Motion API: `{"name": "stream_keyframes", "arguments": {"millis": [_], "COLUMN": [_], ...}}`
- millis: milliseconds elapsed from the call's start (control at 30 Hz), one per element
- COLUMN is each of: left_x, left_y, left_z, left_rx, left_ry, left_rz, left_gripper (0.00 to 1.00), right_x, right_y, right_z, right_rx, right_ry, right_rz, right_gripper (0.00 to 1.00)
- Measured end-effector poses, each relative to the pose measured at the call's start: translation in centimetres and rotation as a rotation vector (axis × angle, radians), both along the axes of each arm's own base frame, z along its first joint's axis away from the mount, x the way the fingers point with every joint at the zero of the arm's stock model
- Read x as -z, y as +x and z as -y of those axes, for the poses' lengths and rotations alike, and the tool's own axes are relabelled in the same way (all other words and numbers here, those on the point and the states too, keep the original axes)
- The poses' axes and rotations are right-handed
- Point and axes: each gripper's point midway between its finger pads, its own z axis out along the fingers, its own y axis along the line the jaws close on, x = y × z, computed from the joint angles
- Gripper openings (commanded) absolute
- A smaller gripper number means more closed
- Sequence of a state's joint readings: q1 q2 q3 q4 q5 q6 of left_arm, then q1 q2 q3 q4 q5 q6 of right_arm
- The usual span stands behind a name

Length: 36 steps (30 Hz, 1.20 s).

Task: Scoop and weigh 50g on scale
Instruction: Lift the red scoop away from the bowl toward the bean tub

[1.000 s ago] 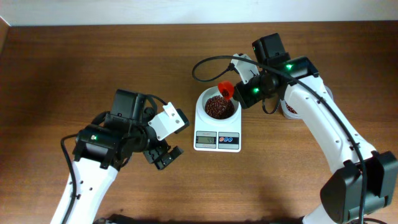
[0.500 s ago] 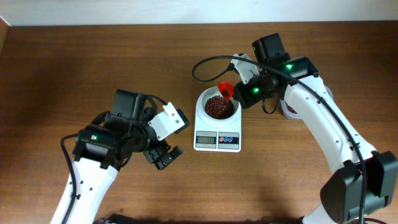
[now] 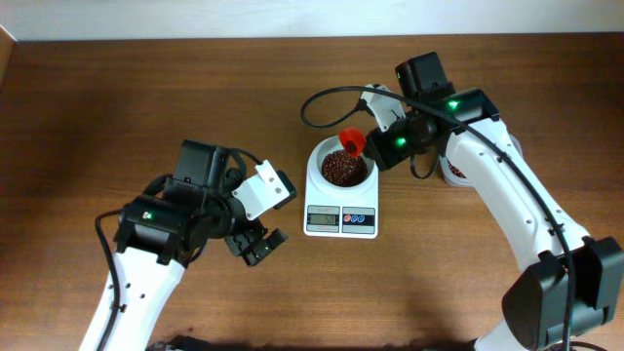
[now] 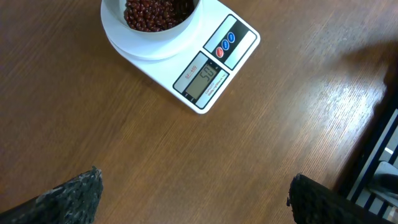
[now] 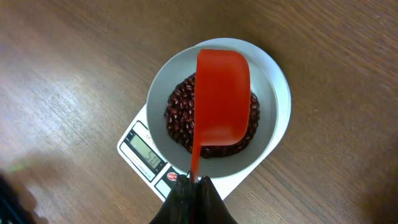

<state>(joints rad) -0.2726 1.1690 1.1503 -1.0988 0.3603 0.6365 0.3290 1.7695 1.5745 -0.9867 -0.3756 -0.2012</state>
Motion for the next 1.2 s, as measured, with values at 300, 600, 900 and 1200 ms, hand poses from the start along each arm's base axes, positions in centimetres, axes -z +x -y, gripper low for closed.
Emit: {"name": "stream_keyframes", "arguments": {"millis": [300, 600, 900, 1200], "left_x": [0.0, 0.0, 0.0, 0.0], "left_y": [0.0, 0.0, 0.0, 0.0], "left_z": [0.0, 0.0, 0.0, 0.0], "left_rx": [0.000, 0.000, 0.000, 0.000], "left_ry": [0.000, 0.000, 0.000, 0.000], "left_rz": [0.000, 0.000, 0.000, 0.000], "left_gripper": [0.99, 0.99, 0.99, 0.99], "right_x": [-0.1, -1.0, -2.6, -2.0], "right_y": [-0.1, -0.5, 0.6, 1.2], "right_z": [-0.1, -0.9, 2.1, 11.6], "right_rx": [-0.003, -0.009, 0.066, 0.304], "right_ry": [0.008, 0.128, 0.298, 0.312], "right_rz": [-0.003, -0.050, -0.105, -0.175], "right_gripper": [0.04, 0.04, 0.04, 0.04]}}
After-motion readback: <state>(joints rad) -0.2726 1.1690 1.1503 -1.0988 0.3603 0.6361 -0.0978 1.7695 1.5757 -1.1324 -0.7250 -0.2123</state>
